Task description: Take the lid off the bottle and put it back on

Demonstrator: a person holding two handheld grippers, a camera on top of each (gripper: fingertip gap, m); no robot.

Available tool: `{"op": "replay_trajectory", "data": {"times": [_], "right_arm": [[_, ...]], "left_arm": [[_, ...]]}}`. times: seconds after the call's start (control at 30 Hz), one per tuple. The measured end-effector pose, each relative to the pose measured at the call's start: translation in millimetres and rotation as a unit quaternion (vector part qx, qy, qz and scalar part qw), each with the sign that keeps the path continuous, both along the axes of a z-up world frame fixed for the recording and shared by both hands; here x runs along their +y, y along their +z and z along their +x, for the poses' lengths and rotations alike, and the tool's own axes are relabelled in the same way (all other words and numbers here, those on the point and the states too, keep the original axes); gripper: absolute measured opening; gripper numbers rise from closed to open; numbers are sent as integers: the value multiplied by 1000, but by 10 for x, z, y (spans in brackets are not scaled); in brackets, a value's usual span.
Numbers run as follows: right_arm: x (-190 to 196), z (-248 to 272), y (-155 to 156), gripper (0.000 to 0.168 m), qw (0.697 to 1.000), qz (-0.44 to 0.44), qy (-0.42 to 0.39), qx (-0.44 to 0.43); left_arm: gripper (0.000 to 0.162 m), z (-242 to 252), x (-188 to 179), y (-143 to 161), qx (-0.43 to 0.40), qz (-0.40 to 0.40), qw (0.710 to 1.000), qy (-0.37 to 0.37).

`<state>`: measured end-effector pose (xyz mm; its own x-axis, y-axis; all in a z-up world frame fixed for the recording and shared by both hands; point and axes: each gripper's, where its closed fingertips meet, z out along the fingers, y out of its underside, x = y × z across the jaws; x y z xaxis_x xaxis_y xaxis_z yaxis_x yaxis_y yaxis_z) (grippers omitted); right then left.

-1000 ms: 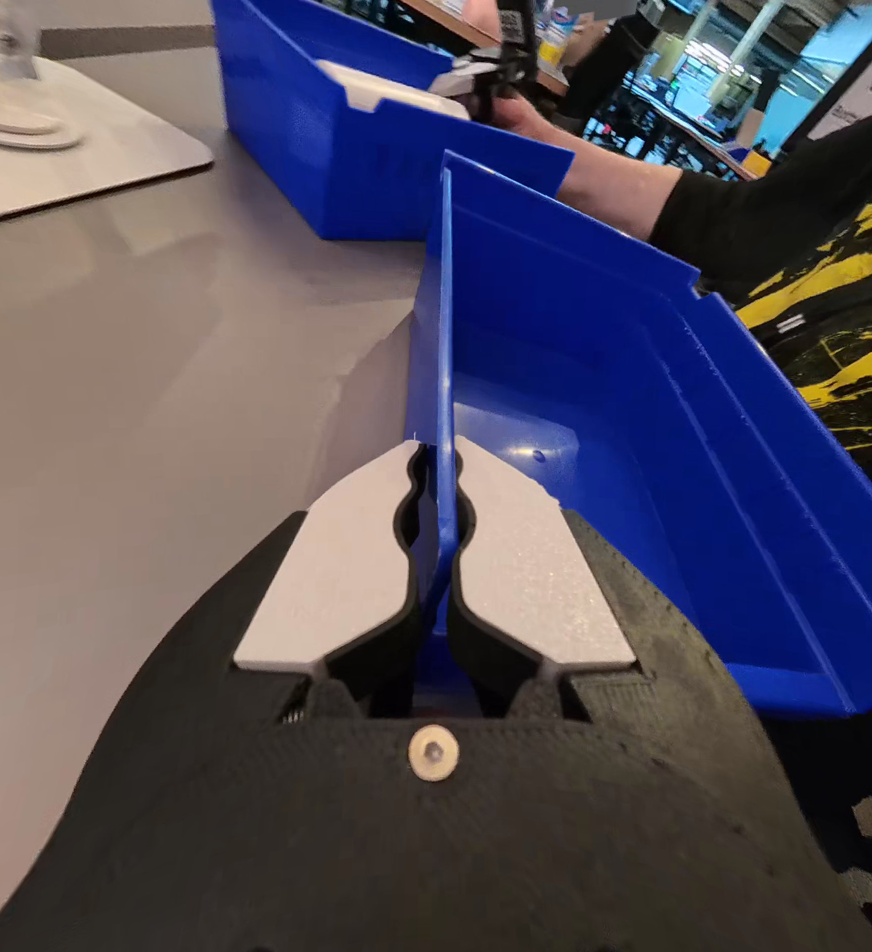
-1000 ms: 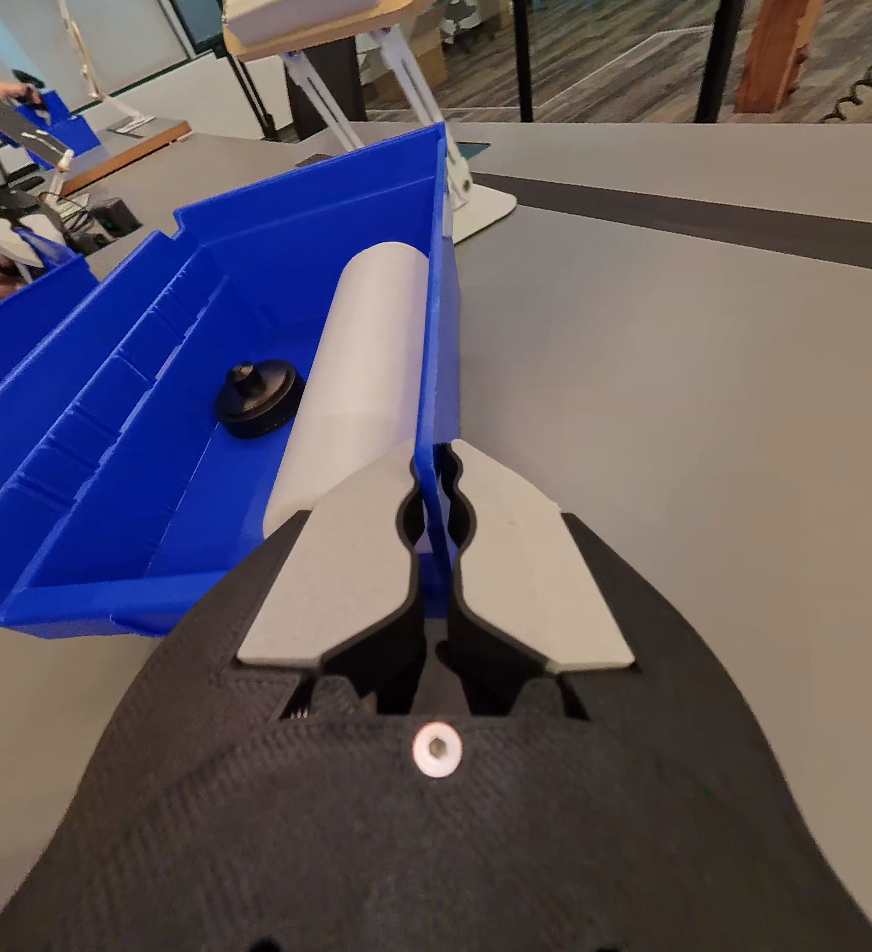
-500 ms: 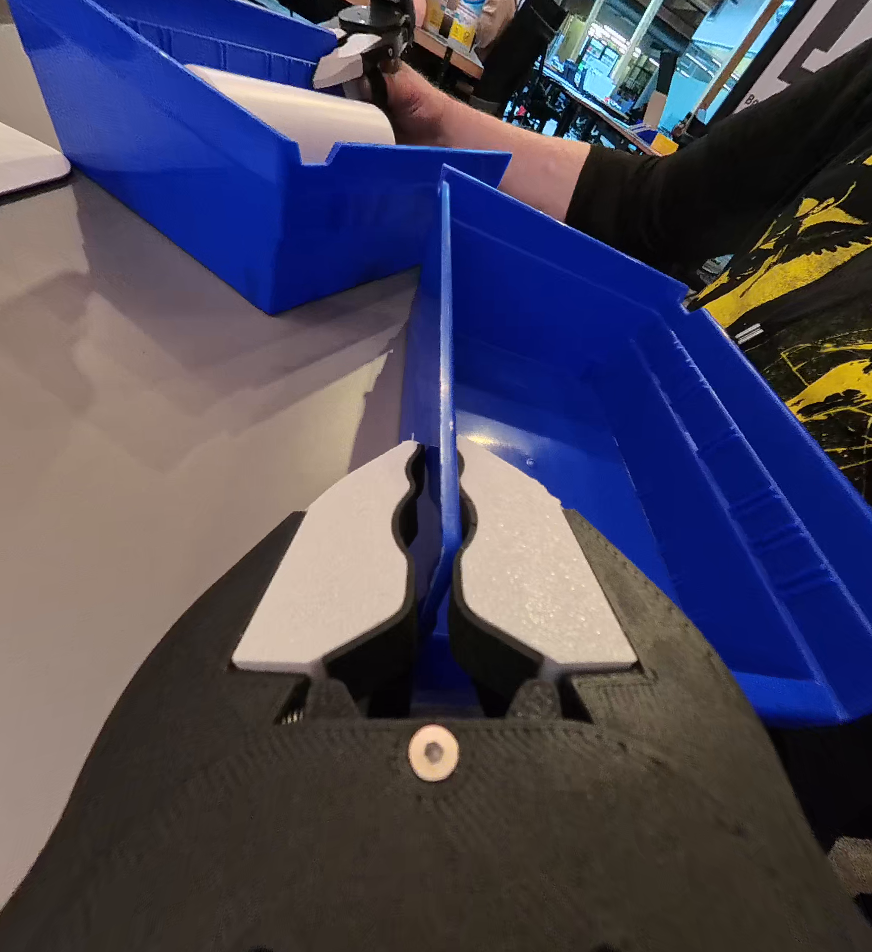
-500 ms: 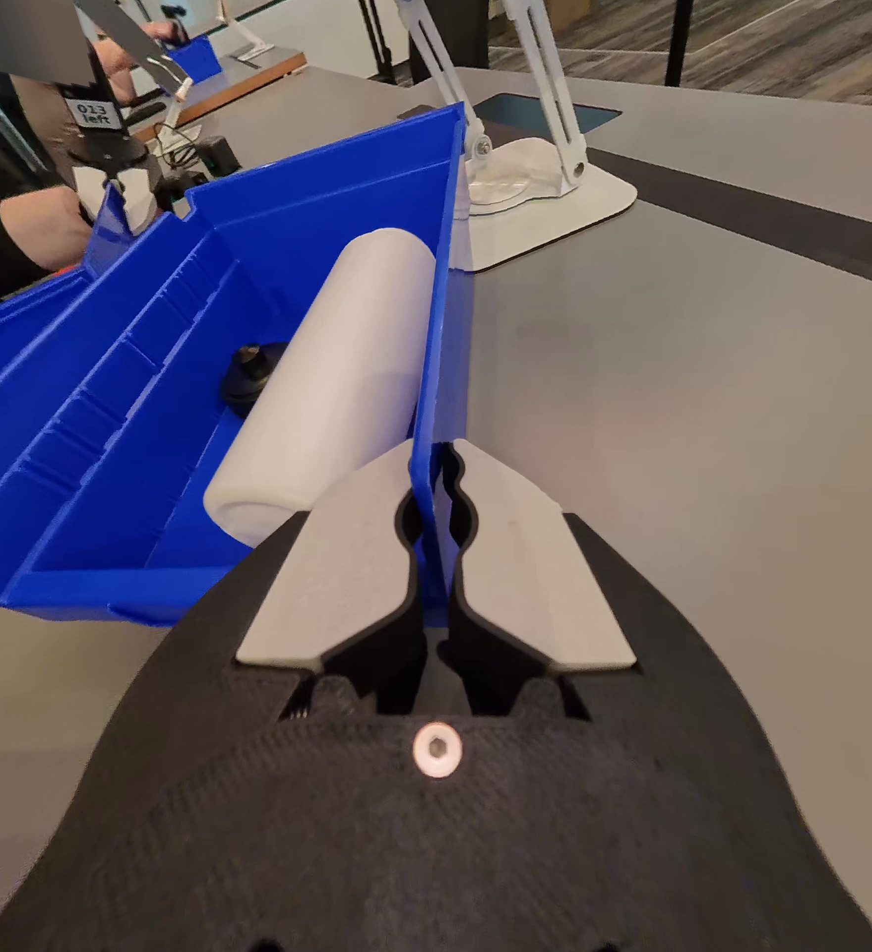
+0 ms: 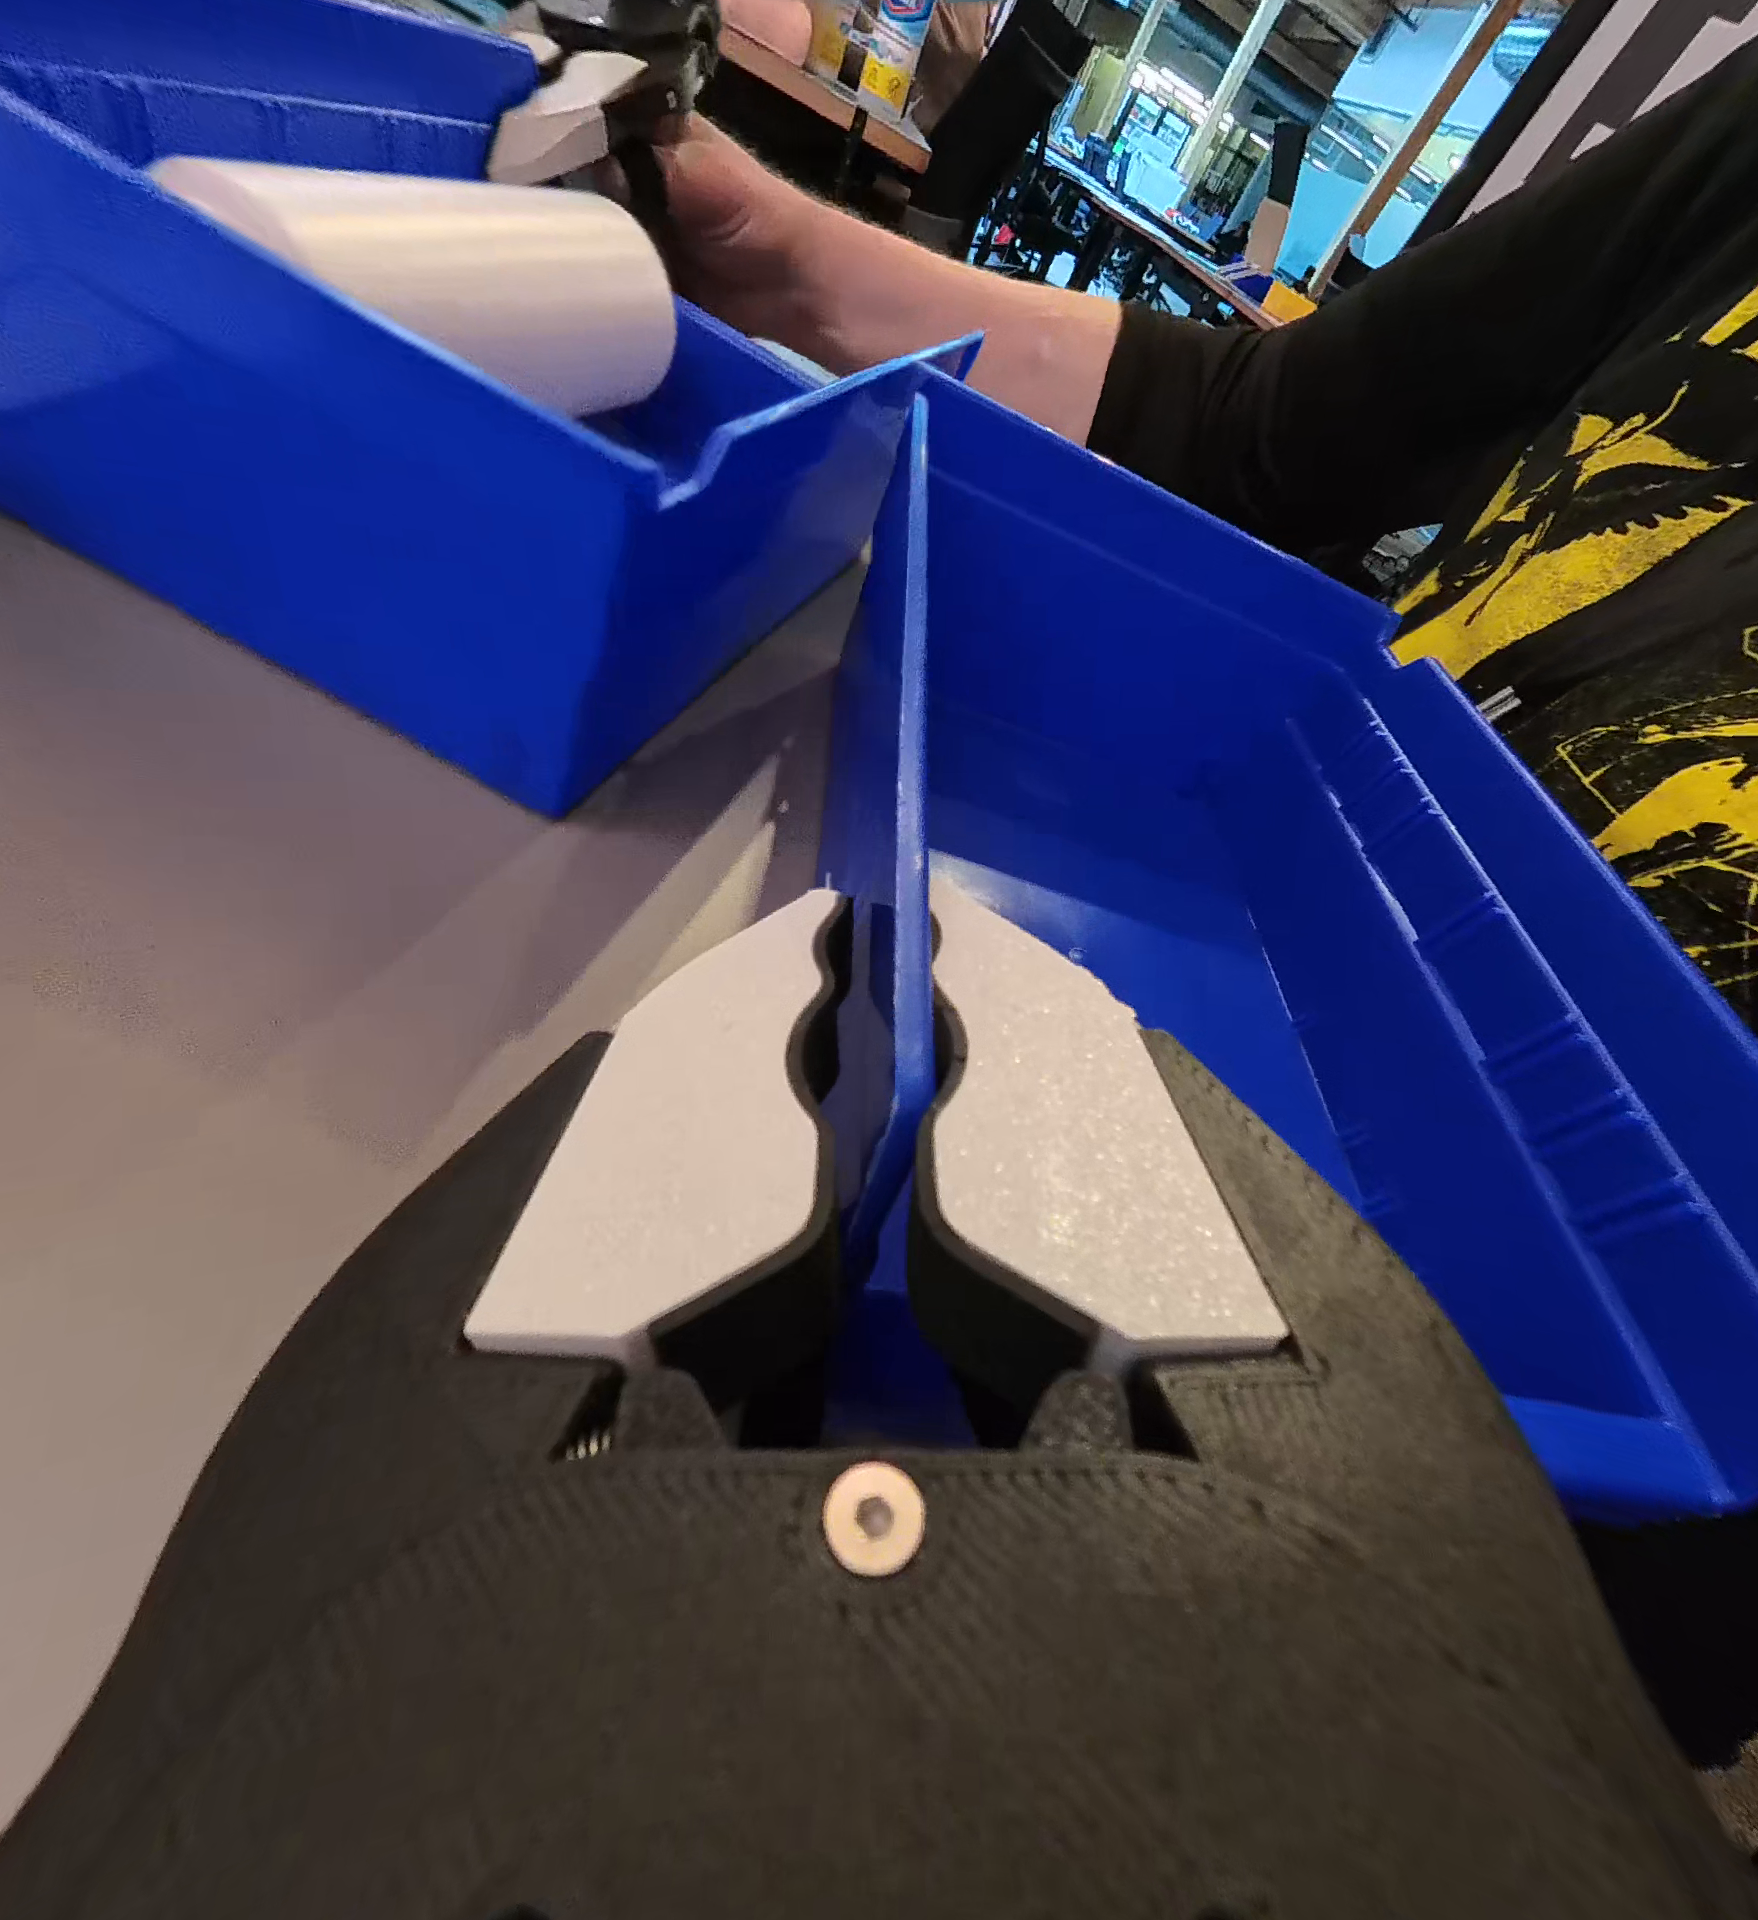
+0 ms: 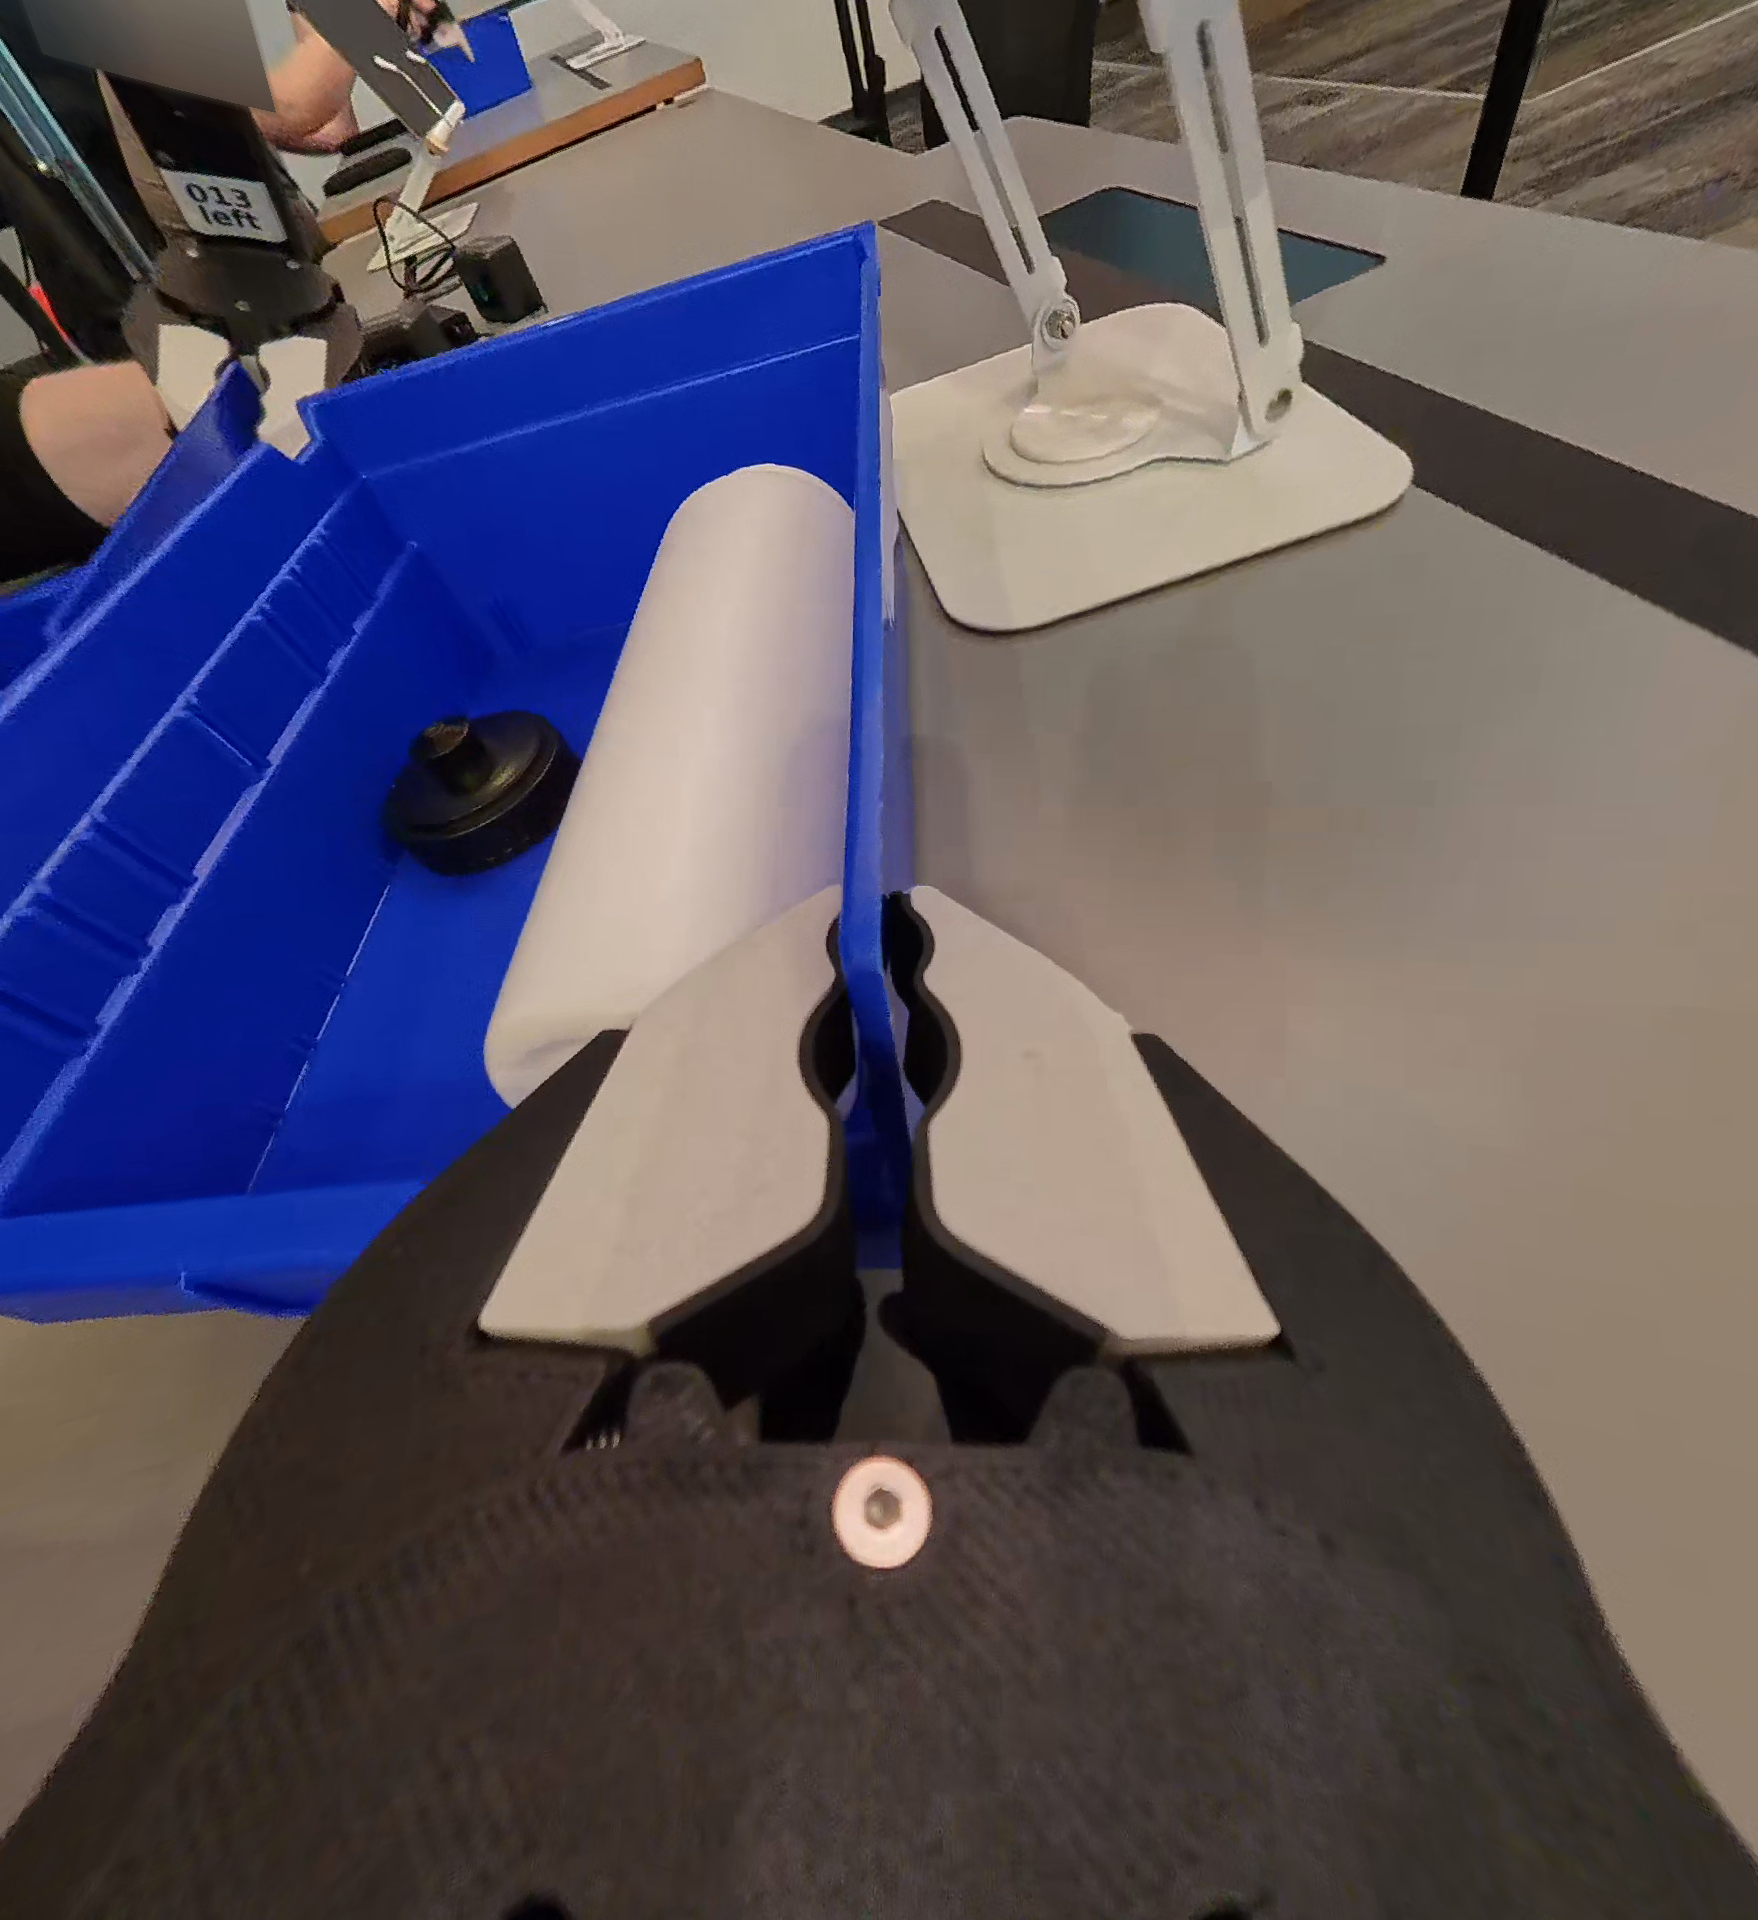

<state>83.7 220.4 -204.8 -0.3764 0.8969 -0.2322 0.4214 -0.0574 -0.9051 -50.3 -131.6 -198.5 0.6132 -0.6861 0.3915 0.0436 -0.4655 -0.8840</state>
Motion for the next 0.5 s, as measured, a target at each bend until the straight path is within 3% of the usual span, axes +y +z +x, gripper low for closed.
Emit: {"op": "replay_trajectory", "data": {"times": [0.1,0.17,0.23,0.27,0.37,0.5], "right_arm": [[-132,-355,-6,5,1000,2,2,-1],[-214,-575,-31,11,1000,13,-4,-13],[-212,-721,70,55,999,-8,-34,-16],[-152,-732,147,57,998,-16,-62,-19],[50,-517,429,68,987,21,-157,-33],[-426,-67,774,74,985,4,-154,-80]], "left_arm": [[11,17,46,-13,-1,-7,1000,7],[23,-3,50,-50,3,-25,1000,16],[45,-85,-1,-96,9,-50,998,29],[47,-152,-51,-66,9,-47,998,37],[57,-521,-113,195,6,-26,994,107],[73,-955,107,585,57,-25,970,234]]}}
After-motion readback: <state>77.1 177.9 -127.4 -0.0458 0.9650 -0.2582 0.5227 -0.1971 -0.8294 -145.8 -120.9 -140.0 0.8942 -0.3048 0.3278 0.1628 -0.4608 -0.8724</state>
